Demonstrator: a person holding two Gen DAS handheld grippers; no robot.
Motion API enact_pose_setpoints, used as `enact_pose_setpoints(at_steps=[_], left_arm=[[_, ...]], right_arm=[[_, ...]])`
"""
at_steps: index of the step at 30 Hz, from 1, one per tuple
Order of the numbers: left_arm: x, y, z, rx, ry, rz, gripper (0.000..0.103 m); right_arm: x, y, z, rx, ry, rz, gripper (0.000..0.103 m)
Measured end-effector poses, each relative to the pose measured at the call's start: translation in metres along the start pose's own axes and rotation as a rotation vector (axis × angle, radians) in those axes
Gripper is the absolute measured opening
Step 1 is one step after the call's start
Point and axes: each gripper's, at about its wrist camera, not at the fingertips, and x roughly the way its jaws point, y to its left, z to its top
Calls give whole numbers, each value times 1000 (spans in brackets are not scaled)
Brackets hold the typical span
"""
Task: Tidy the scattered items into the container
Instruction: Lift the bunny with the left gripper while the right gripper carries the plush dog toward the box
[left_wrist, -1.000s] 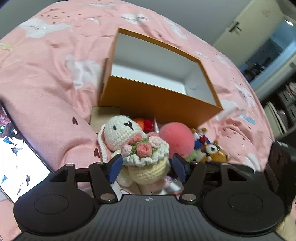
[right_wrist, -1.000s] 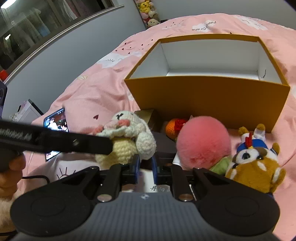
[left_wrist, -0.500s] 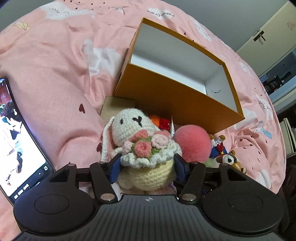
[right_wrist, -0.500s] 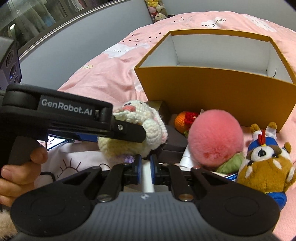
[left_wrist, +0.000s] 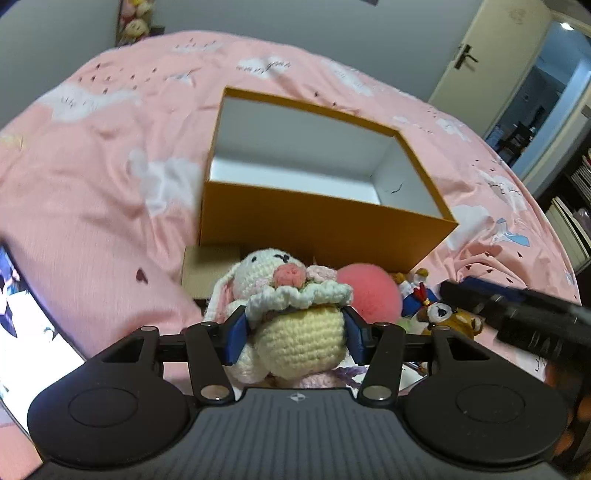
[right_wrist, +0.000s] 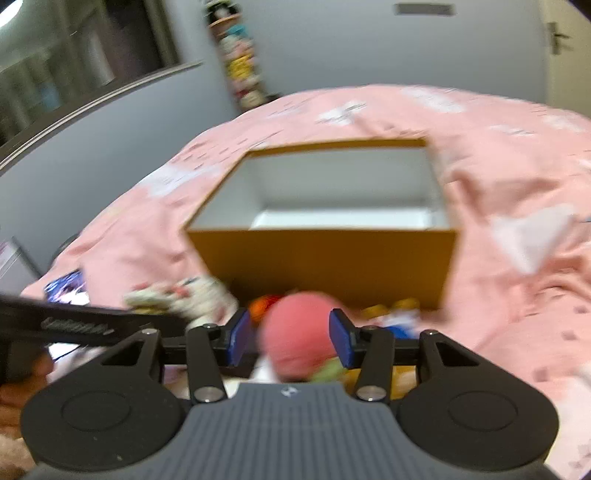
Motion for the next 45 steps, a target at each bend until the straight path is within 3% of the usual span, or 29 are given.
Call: enact_pose_setpoints(at_steps=[4, 7, 13, 19, 23, 27, 32, 39, 45], left_arm=[[7, -5, 2, 34, 8, 9, 62], [13, -4, 1, 42, 28, 8, 62], [17, -5, 0, 61, 48, 19, 62], [18, -7, -2, 78, 58, 26, 62], [18, -5, -4, 73, 71, 25, 62], [19, -4, -6, 78, 78, 25, 62], [18, -4, -6, 77, 67, 20, 61], [1, -10, -5, 117, -13, -2, 58], [-16, -20, 6, 159, -103, -3, 58]], right_arm=[[-15, -34, 4, 48, -13, -136, 51], [-22, -60, 1, 117, 8, -185, 51], [-16, -70, -7, 209, 85, -94, 51], [-7, -16, -6, -48, 71, -94, 58], [19, -2, -15, -165, 157, -137, 75], [38, -6, -25, -225, 205, -233, 74], [43, -32, -27, -57, 243, -156, 64], [17, -28, -20, -79, 202, -148, 63], [-12, -24, 0, -71, 114, -95, 63]])
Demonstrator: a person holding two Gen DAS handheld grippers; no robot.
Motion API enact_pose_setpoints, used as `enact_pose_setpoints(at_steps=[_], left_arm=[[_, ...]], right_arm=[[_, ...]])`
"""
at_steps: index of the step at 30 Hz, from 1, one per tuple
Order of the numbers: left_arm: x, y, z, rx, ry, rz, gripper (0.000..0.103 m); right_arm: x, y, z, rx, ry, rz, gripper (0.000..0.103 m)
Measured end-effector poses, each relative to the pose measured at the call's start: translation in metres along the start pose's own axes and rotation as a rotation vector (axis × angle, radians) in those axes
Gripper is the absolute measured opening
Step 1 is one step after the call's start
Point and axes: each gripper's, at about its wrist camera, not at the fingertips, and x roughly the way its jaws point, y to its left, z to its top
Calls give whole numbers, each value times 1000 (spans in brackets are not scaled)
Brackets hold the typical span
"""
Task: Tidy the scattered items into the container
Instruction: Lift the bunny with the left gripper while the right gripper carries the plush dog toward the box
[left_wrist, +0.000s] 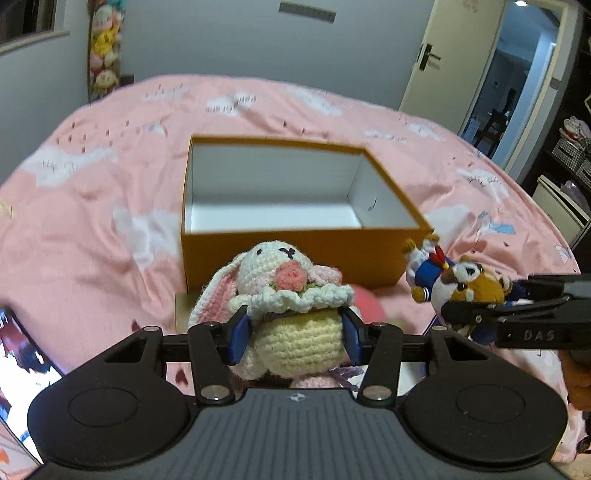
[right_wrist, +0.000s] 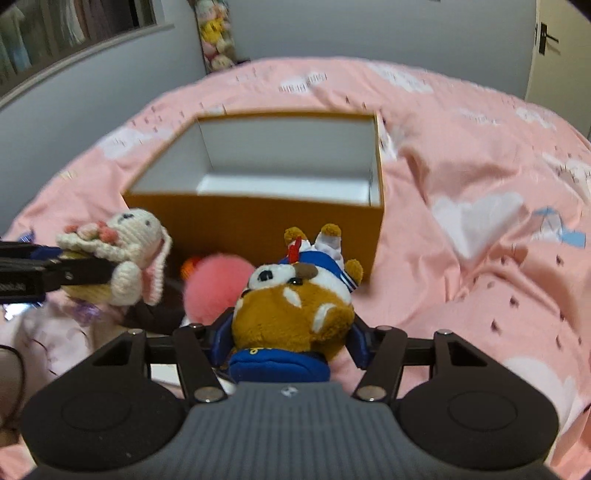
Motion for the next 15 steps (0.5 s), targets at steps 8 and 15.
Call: enact_pose_setpoints(at_steps=[8, 15], left_arm=[[-7, -8, 33, 56, -100, -13, 58], [-3, 4, 73, 84, -160, -16, 58]], right_arm=[[-25, 15, 36, -57, -165, 74, 63], [-15, 26, 72, -111, -222, 115, 63]])
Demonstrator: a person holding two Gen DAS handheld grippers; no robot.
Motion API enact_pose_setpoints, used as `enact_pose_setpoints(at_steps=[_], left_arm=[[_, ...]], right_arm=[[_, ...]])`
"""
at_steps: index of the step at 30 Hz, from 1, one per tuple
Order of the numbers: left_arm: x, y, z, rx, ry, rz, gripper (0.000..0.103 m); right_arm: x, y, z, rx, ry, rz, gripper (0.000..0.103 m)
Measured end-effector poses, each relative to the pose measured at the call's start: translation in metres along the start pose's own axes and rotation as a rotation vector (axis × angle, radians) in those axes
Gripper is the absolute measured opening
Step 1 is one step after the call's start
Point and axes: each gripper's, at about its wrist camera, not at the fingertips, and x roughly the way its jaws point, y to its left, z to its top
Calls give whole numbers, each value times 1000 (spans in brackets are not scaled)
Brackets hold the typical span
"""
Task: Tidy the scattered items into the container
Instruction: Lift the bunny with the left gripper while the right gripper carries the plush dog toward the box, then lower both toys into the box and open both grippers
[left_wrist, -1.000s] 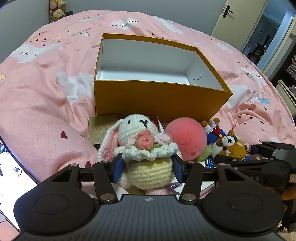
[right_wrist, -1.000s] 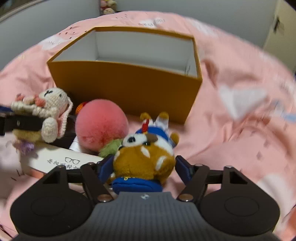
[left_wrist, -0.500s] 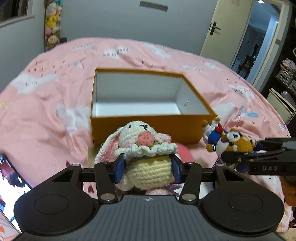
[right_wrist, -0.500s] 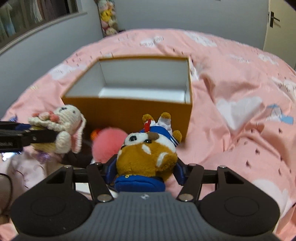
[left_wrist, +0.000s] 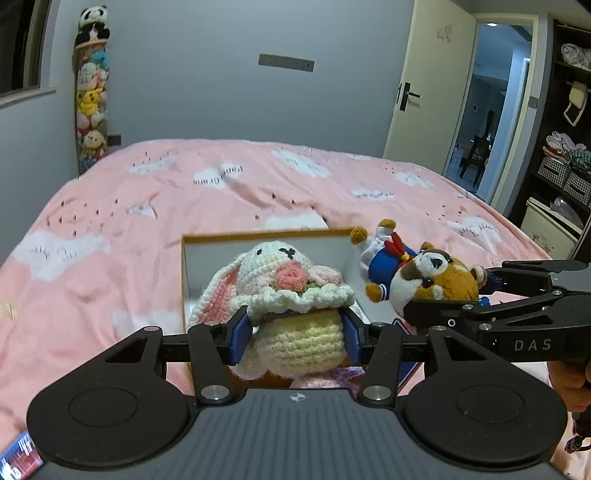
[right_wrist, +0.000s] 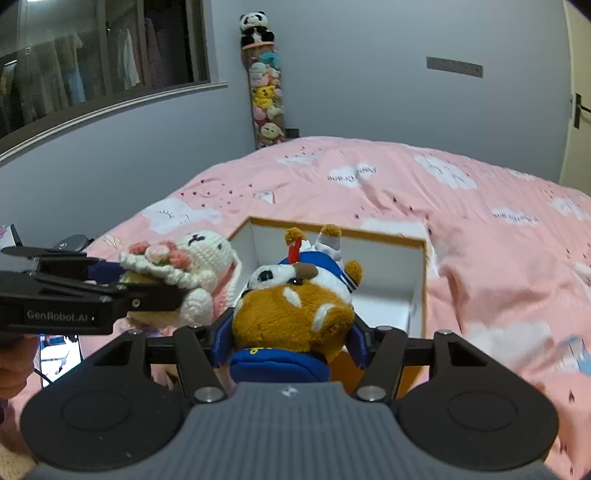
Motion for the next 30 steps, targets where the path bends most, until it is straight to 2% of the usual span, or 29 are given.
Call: enact_pose_setpoints(at_steps=[9, 12, 15, 21, 25, 30], left_arm=[[36, 27, 51, 69, 7, 27, 58], [56, 39, 58, 33, 72, 1, 58], [85, 46, 51, 35, 160, -10, 58], [126, 46, 24, 135, 294, 18, 58], [142, 41, 14, 233, 363, 43, 58], [159, 33, 8, 343, 452, 31, 59]], right_arm=[[42, -4, 48, 2, -32, 69, 63], [64, -6, 59, 15, -20, 79, 63], [95, -12, 58, 54, 35, 88, 63], [159, -26, 33, 84, 210, 95, 63], [188, -38, 19, 112, 316, 133, 63], [209, -42, 10, 103, 387, 171, 63]])
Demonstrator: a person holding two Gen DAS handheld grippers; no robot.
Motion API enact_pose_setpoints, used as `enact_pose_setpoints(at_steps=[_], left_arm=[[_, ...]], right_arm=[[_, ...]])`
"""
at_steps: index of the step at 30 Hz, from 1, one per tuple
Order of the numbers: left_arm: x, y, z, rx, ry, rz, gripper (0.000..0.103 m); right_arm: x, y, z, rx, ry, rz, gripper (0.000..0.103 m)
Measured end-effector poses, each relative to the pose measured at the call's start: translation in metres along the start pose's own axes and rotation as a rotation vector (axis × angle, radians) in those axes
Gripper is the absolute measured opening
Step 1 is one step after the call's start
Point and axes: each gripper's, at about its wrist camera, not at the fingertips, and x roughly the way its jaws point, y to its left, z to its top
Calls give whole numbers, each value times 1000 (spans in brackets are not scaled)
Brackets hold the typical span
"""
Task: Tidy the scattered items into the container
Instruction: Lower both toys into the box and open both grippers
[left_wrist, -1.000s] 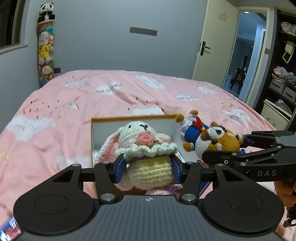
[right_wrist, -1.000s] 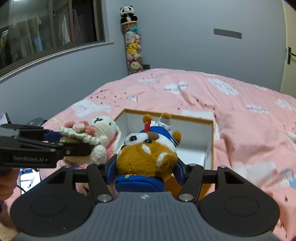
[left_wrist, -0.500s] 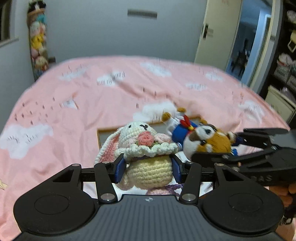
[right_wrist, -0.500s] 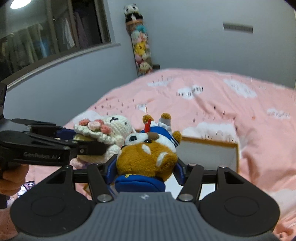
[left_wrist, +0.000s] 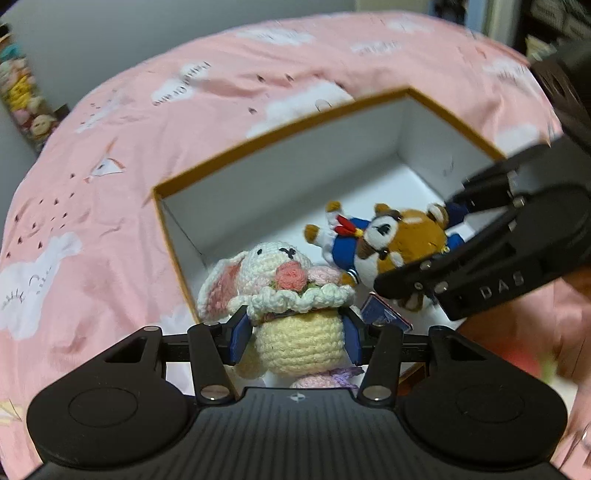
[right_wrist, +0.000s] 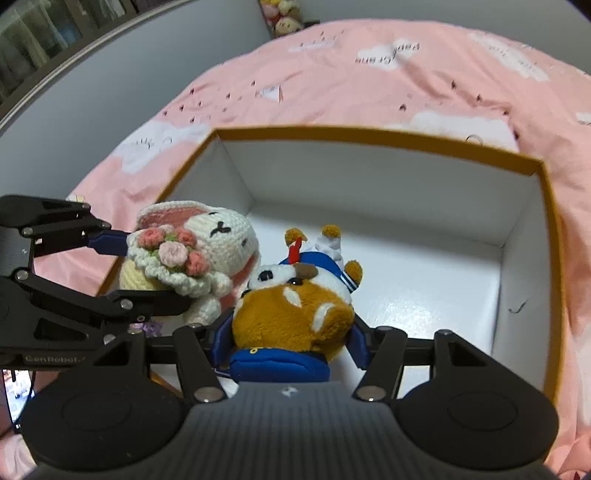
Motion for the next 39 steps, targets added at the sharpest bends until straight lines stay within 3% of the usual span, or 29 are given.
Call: enact_pose_setpoints(at_steps=[9, 16, 25, 32, 39], left_arm=[[23, -5, 9, 78, 154, -27, 62], [22, 2, 12, 76, 176, -79, 66], [-4, 17, 15, 54, 140, -119, 67], [2, 26, 16, -13, 137, -127, 42], [17, 23, 17, -5, 179, -138, 37]], right_arm=[[23, 1, 5, -35, 106, 66, 66], [33, -5, 12, 4, 186, 154, 68], [19, -4, 17, -22, 182, 165, 70], [21, -14, 24, 31, 188, 183, 62], [36, -23, 16, 71, 249, 213, 53]])
